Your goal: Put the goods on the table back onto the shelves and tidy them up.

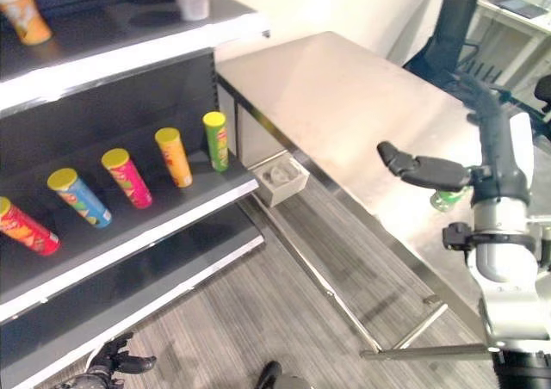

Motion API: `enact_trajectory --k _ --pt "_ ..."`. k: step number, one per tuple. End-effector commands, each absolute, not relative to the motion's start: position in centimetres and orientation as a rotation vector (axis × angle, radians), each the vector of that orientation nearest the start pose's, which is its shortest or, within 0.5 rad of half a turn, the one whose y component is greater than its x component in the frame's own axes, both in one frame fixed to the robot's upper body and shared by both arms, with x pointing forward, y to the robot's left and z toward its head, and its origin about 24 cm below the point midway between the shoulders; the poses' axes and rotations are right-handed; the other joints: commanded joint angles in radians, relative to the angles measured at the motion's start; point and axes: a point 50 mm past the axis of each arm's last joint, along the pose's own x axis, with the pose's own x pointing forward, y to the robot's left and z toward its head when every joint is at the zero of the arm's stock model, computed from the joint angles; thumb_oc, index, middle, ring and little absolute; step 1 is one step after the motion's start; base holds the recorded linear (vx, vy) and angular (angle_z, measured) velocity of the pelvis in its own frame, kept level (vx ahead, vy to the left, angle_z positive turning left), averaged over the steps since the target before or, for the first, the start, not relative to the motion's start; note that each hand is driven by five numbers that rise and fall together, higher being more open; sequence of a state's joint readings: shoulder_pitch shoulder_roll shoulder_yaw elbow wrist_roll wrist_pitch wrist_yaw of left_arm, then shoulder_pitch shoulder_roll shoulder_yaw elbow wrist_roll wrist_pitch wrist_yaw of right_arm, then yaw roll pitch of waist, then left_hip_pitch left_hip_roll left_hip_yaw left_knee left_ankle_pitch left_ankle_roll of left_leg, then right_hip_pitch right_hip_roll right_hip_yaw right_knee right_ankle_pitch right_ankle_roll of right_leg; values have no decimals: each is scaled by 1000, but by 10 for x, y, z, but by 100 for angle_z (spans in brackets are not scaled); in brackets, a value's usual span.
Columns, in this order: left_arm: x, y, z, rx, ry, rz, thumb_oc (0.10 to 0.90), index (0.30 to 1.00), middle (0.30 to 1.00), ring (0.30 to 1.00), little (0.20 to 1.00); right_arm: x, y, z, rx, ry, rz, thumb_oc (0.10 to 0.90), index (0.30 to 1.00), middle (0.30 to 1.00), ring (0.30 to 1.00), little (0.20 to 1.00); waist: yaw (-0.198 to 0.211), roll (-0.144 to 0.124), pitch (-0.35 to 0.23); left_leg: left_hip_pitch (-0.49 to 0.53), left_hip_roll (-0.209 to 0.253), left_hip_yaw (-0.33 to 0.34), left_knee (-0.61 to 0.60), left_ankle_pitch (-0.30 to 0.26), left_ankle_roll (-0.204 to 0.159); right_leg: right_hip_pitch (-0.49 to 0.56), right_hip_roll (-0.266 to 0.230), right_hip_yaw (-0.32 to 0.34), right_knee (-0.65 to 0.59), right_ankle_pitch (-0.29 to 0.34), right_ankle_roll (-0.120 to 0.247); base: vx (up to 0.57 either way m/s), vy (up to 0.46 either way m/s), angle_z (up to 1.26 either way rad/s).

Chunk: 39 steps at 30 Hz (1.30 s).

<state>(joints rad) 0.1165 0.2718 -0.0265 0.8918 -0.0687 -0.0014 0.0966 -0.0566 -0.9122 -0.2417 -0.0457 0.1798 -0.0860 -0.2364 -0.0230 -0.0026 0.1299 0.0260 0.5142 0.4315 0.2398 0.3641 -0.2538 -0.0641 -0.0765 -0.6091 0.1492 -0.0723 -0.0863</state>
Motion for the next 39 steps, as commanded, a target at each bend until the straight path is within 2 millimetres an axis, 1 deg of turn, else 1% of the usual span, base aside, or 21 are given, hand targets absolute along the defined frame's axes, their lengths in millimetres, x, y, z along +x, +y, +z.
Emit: enact_trajectory --k 1,2,3,4,5,6,8,11,13,15,17,19,20,21,22,24,26,28,31,37,39 --pt "132 279 -114 317 864 259 800 900 900 900 900 248 -305 271 -685 -751 -388 800 900 900 900 900 48 -83 75 -108 -189 -141 -6 -345 87 145 -70 161 -237 50 215 23 -141 -69" --pt "132 275 -116 318 868 238 800 900 900 900 900 249 -306 276 -703 -760 -389 800 900 900 900 900 57 -93 79 -123 -272 -176 -40 -371 115 137 -65 176 -237 69 212 11 -66 -63" --pt "132 274 -116 318 868 238 800 900 900 900 900 249 -306 276 -703 -760 -389 800 900 900 900 900 56 -94 79 -122 -275 -175 -44 -369 117 136 -68 177 -237 69 214 15 -18 -95" --pt "133 272 -117 322 869 227 800 900 900 900 900 250 -306 278 -701 -765 -392 800 900 900 900 900 65 -96 79 -147 -324 -206 -57 -370 126 134 -63 196 -237 72 215 70 -7 -118" --pt "134 269 -118 324 867 214 800 900 900 900 900 251 -305 279 -702 -772 -391 800 900 900 900 900 79 -95 81 -204 -405 -260 -84 -351 134 132 -49 227 -237 77 217 92 -24 -87" --pt "134 268 -118 324 868 212 800 900 900 900 900 253 -305 280 -702 -776 -389 800 900 900 900 900 88 -93 86 -219 -436 -286 -94 -345 135 134 -34 246 -237 76 217 96 -5 -86" --pt "131 269 -122 331 895 219 800 900 900 900 900 258 -302 281 -704 -778 -379 800 900 900 900 900 88 -80 74 -155 -472 -327 -168 -347 165 139 -2 289 -230 73 218 131 63 -119" --pt "127 271 -124 343 916 221 800 900 900 900 900 258 -303 278 -711 -766 -383 800 900 900 900 900 78 -84 54 -117 -475 -315 -205 -342 172 148 -7 295 -226 67 224 130 93 -76" --pt "126 272 -125 353 928 223 800 900 900 900 900 258 -305 277 -726 -754 -392 800 900 900 900 900 74 -89 43 -82 -480 -297 -239 -343 183 141 -21 306 -176 54 229 127 152 -26" --pt "128 274 -124 366 925 217 800 900 900 900 900 259 -308 273 -748 -734 -417 800 900 900 900 900 77 -92 53 -51 -477 -272 -258 -346 200 91 -48 313 -36 36 243 67 149 -22" --pt "135 278 -120 386 910 224 800 900 900 900 900 261 -305 271 -742 -732 -414 800 900 900 900 900 62 -91 83 -16 -471 -256 -265 -353 221 11 -83 320 138 85 293 8 129 -25" --pt "142 281 -115 404 886 221 800 900 900 900 900 261 -306 269 -725 -729 -428 800 900 900 900 900 57 -88 103 -6 -465 -252 -263 -357 235 -46 -113 334 266 95 310 -10 78 -3" --pt "145 285 -112 418 869 229 800 900 900 900 900 259 -309 266 -726 -718 -442 800 900 900 900 900 61 -86 90 4 -452 -245 -280 -366 230 -32 -180 302 238 98 300 42 -42 21" --pt "148 286 -110 421 859 231 800 900 900 900 900 258 -310 264 -729 -710 -447 800 900 900 900 900 65 -85 83 3 -443 -243 -287 -368 224 -15 -216 275 191 102 293 51 -113 20" --pt "151 287 -108 423 847 230 800 900 900 900 900 258 -312 262 -727 -698 -449 800 900 900 900 900 72 -84 76 -3 -438 -244 -290 -370 217 -1 -245 259 142 109 290 45 -142 10" --pt "153 287 -107 426 841 223 800 900 900 900 900 258 -317 260 -728 -670 -462 800 900 900 900 900 70 -92 59 -13 -441 -257 -290 -377 204 23 -265 262 2 153 299 86 -131 -8" --pt "151 290 -107 433 846 229 800 900 900 900 900 258 -320 256 -736 -648 -468 800 900 900 900 900 69 -109 47 -14 -445 -254 -280 -385 196 38 -261 289 -86 196 318 106 -119 -3" --pt "144 293 -108 426 864 244 800 900 900 900 900 257 -323 247 -751 -598 -459 800 900 900 900 900 79 -131 24 -5 -449 -239 -280 -394 189 67 -257 287 -156 213 331 148 -116 8" --pt "138 293 -111 407 880 256 800 900 900 900 900 253 -325 241 -748 -570 -446 800 900 900 900 900 79 -142 8 -4 -431 -240 -274 -390 169 91 -229 281 -201 228 336 105 -140 0" --pt "132 287 -116 396 907 226 800 900 900 900 900 247 -327 227 -744 -508 -400 800 900 900 900 900 66 -125 -2 6 -383 -245 -287 -377 140 120 -182 257 -234 188 318 54 -121 -5" --pt "125 283 -120 401 931 199 800 900 900 900 900 247 -324 213 -697 -471 -355 800 900 900 900 900 60 -109 -1 17 -361 -240 -290 -372 129 130 -160 253 -237 160 305 54 -118 -2"
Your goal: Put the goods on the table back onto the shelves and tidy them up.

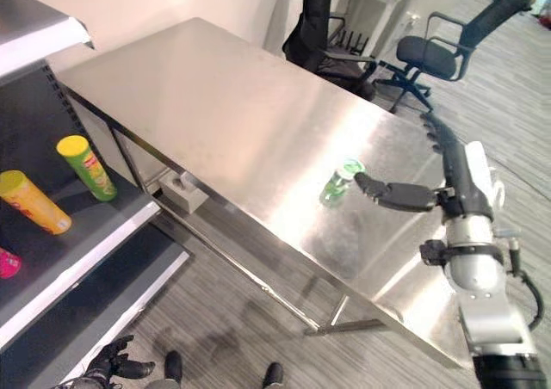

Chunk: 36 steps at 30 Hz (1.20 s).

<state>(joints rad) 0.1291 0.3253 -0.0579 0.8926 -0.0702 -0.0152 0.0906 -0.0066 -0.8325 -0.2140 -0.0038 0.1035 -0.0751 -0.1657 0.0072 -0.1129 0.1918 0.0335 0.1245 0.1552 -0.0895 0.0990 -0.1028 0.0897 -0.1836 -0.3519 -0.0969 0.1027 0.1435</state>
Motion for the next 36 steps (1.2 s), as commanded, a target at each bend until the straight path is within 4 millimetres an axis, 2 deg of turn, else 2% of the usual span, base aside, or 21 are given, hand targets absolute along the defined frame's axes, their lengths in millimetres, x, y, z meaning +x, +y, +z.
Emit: enact_trajectory --k 1,9,16,24,31,32,33,36 --pt "123 284 -121 402 940 197 800 900 900 900 900 248 -322 208 -690 -452 -333 800 900 900 900 900 29 6 -61 13 32 37 39 -105 -24 -23 -48 -3 10 -20 71 25 -47 -3" --pt "117 279 -125 393 960 182 800 900 900 900 900 250 -320 170 -658 -316 -308 800 900 900 900 900 25 41 -55 36 42 47 23 -99 -30 -7 -35 -6 10 -45 58 39 -10 1" --pt "118 273 -126 405 958 163 800 900 900 900 900 254 -327 150 -636 -269 -465 800 900 900 900 900 36 63 -50 32 30 36 3 -94 -27 -6 -46 -25 10 -46 62 42 22 3" --pt "116 270 -127 412 962 165 800 900 900 900 900 258 -332 153 -671 -288 -586 800 900 900 900 900 56 62 -46 18 24 16 2 -92 -28 -8 -48 -42 10 -48 59 29 1 13" --pt "113 271 -128 426 968 166 800 900 900 900 900 264 -332 158 -722 -298 -622 800 900 900 900 900 70 66 -49 18 23 0 2 -92 -29 7 -47 -57 10 -57 56 25 3 6" --pt "113 270 -128 429 967 164 800 900 900 900 900 265 -332 159 -734 -294 -622 483 425 425 425 425 74 67 -49 17 22 -4 2 -91 -28 8 -48 -61 10 -57 56 22 5 4" --pt "113 270 -128 429 967 164 800 900 900 900 900 266 -332 159 -735 -294 -622 400 300 300 300 300 74 67 -49 17 22 -4 2 -91 -28 8 -48 -61 10 -57 56 19 4 5" --pt "112 271 -128 430 971 168 800 900 900 900 900 267 -332 160 -730 -295 -613 400 300 300 300 300 76 65 -48 15 22 -7 2 -91 -29 9 -49 -65 10 -58 55 15 4 5"
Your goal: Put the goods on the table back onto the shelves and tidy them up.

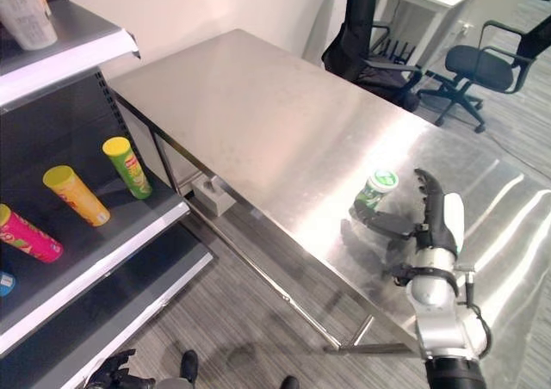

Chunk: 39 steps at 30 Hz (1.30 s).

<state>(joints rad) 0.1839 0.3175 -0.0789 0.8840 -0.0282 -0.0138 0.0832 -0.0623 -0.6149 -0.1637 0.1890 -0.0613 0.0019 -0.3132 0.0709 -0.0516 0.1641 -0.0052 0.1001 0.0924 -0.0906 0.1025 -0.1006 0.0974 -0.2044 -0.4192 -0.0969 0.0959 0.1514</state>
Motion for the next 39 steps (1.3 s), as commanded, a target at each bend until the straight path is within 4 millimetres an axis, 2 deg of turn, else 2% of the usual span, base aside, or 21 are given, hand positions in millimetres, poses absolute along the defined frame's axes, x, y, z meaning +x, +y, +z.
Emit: enact_trajectory --k 1,19,20,21,22,23,31,39 --pt "112 272 -128 428 973 171 800 900 900 900 900 267 -332 160 -730 -294 -613 400 300 300 300 300 13 2 -19 54 46 54 3 -95 -31 2 -28 2 10 -51 47 0 0 0" --pt "111 274 -128 427 979 184 800 900 900 900 900 257 -339 160 -750 -290 -643 400 300 300 300 300 7 -4 -28 69 48 53 3 -103 -31 16 -27 2 10 -59 45 6 1 2" --pt "111 274 -128 427 979 184 800 900 900 900 900 257 -339 160 -750 -289 -643 455 382 382 382 382 7 -4 -28 69 48 53 3 -103 -31 16 -27 1 10 -59 45 0 0 0" --pt "111 274 -129 427 981 183 800 900 900 900 900 257 -340 160 -758 -286 -642 643 665 665 665 665 7 -4 -29 69 48 53 3 -103 -31 16 -27 1 10 -59 45 0 0 0" --pt "111 274 -129 426 980 183 800 900 900 900 900 255 -341 160 -777 -282 -643 767 851 851 851 851 6 -5 -29 70 49 53 3 -104 -32 16 -27 0 10 -59 46 0 0 0" --pt "111 273 -129 425 978 183 800 900 900 900 900 254 -342 161 -791 -281 -645 800 900 900 900 900 5 -6 -30 70 49 52 3 -104 -32 17 -27 1 10 -59 45 0 0 0" --pt "110 273 -129 430 983 184 800 900 900 900 900 248 -346 164 -837 -276 -660 800 900 900 900 900 1 -10 -27 70 48 50 3 -105 -31 15 -26 4 10 -59 46 0 0 0" --pt "107 273 -130 429 991 187 800 900 900 900 900 259 -341 159 -794 -264 -663 800 900 900 900 900 10 -3 -24 73 44 48 3 -106 -29 16 -28 3 10 -59 45 0 0 0"
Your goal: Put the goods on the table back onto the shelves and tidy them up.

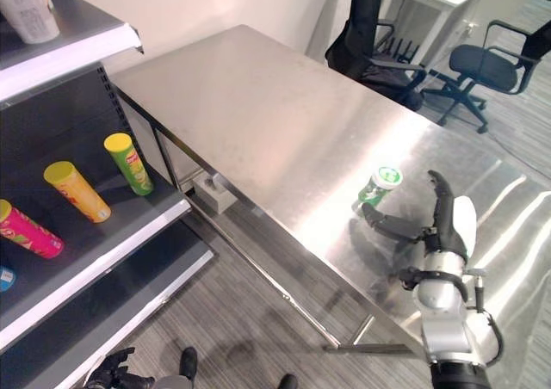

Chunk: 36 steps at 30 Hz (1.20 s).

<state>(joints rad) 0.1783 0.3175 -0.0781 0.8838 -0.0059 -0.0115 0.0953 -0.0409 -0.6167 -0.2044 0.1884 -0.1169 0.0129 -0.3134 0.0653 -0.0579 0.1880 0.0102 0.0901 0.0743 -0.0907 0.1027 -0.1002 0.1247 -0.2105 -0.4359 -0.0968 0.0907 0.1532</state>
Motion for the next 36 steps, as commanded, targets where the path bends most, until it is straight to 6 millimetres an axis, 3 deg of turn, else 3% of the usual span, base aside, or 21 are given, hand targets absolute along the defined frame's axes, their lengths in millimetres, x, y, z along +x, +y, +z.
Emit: enact_trajectory --k 1,8,11,20,23,30,34,36 --pt "105 272 -131 429 996 186 800 900 900 900 900 263 -340 157 -775 -261 -674 800 900 900 900 900 21 6 -48 57 53 64 3 -106 -28 -9 -22 19 9 -54 43 0 0 0" --pt "102 273 -131 438 1007 181 800 900 900 900 900 276 -336 156 -759 -252 -681 800 900 900 900 900 38 16 -46 56 47 56 3 -106 -27 -7 -26 13 9 -55 42 16 0 1" --pt "101 273 -132 443 1009 175 800 900 900 900 900 281 -332 156 -753 -250 -670 400 300 300 300 300 43 18 -45 56 46 52 3 -106 -27 -4 -24 8 9 -57 40 18 -1 7" --pt "102 274 -131 442 1010 182 800 900 900 900 900 275 -336 161 -759 -270 -692 400 300 300 300 300 38 17 -47 63 50 52 3 -108 -30 3 -21 8 9 -63 37 7 -2 2" --pt "102 275 -130 442 1006 188 800 900 900 900 900 269 -338 171 -765 -313 -706 400 300 300 300 300 32 17 -53 67 53 52 3 -109 -31 7 -18 9 9 -67 36 2 -11 0" --pt "105 279 -128 433 999 201 800 900 900 900 900 264 -324 210 -738 -496 -628 400 300 300 300 300 24 17 -65 76 69 52 4 -103 -46 21 -4 5 9 -81 27 -15 -42 0" --pt "104 281 -127 395 996 198 800 900 900 900 900 267 -300 256 -644 -679 -401 400 300 300 300 300 40 15 -74 79 101 39 14 -86 -76 43 27 -7 14 -114 5 -55 -113 4" --pt "104 280 -128 387 998 191 800 900 900 900 900 268 -296 264 -630 -709 -366 400 300 300 300 300 43 14 -77 73 105 32 14 -76 -79 44 33 -13 13 -116 0 -67 -113 6"
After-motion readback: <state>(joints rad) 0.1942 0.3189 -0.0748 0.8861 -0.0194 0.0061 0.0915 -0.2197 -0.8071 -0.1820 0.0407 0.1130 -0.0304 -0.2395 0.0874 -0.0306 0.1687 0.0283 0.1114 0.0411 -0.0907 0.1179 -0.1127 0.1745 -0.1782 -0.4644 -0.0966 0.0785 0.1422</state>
